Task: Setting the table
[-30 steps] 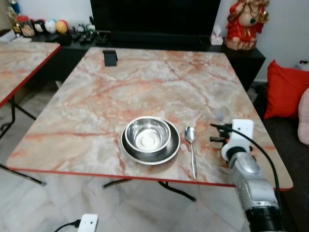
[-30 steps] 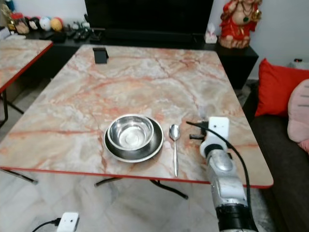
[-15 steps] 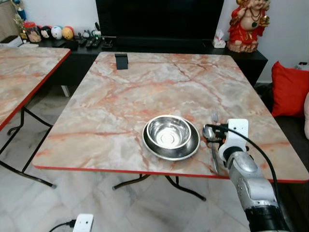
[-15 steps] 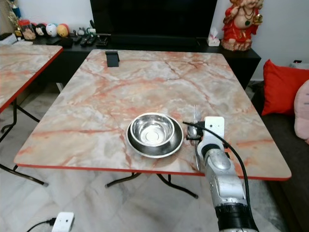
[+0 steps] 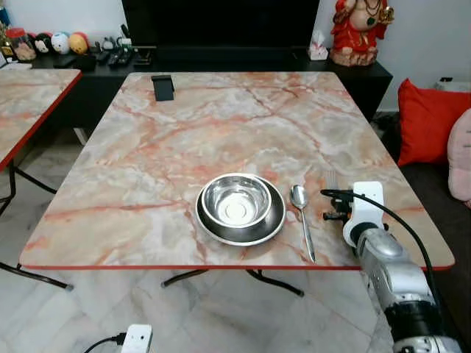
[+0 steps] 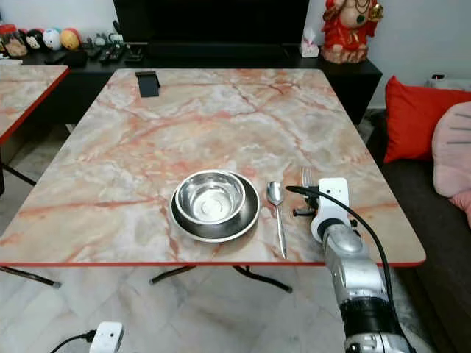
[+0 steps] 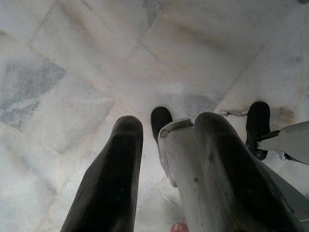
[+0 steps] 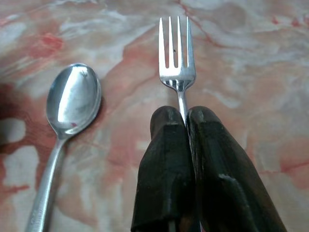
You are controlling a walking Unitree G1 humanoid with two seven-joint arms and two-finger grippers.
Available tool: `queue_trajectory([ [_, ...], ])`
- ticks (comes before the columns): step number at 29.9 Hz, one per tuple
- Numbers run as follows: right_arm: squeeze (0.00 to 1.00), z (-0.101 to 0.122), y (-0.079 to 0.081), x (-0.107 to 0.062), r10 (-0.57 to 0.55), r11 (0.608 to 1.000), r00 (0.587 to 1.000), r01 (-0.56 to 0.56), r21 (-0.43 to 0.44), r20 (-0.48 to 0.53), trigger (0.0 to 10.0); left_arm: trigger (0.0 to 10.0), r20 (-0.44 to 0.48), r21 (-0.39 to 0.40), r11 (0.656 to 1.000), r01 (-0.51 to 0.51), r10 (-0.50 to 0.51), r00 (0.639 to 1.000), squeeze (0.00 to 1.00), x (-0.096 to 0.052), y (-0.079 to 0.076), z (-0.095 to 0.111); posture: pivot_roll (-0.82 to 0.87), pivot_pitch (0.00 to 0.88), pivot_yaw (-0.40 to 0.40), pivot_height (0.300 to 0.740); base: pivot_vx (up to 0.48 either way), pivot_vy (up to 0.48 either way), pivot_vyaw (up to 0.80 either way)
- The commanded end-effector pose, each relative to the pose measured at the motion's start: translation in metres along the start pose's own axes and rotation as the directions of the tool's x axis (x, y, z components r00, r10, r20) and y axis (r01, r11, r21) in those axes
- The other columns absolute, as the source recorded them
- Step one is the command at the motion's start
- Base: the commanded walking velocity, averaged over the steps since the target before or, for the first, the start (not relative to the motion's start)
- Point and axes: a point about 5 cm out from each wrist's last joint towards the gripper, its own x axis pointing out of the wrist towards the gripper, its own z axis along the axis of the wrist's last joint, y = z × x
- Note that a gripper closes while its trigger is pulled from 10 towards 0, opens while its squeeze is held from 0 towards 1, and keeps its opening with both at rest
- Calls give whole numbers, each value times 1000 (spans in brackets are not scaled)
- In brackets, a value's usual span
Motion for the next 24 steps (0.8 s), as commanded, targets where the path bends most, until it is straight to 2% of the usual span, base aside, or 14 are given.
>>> queue_trajectory([
  [1,0,2,-1,2,4,1000,1000,-4,10,-10,10000,10000,-21,1,1000,-4,4,1000,0,-1,2,-4,-13,0,-2,736,0,0,0],
  [24,0,-9,25,17,49,993,998,-45,105,-37,10000,10000,-19,0,1000,-6,6,1000,0,-1,2,-4,-4,0,-5,736,0,0,0],
])
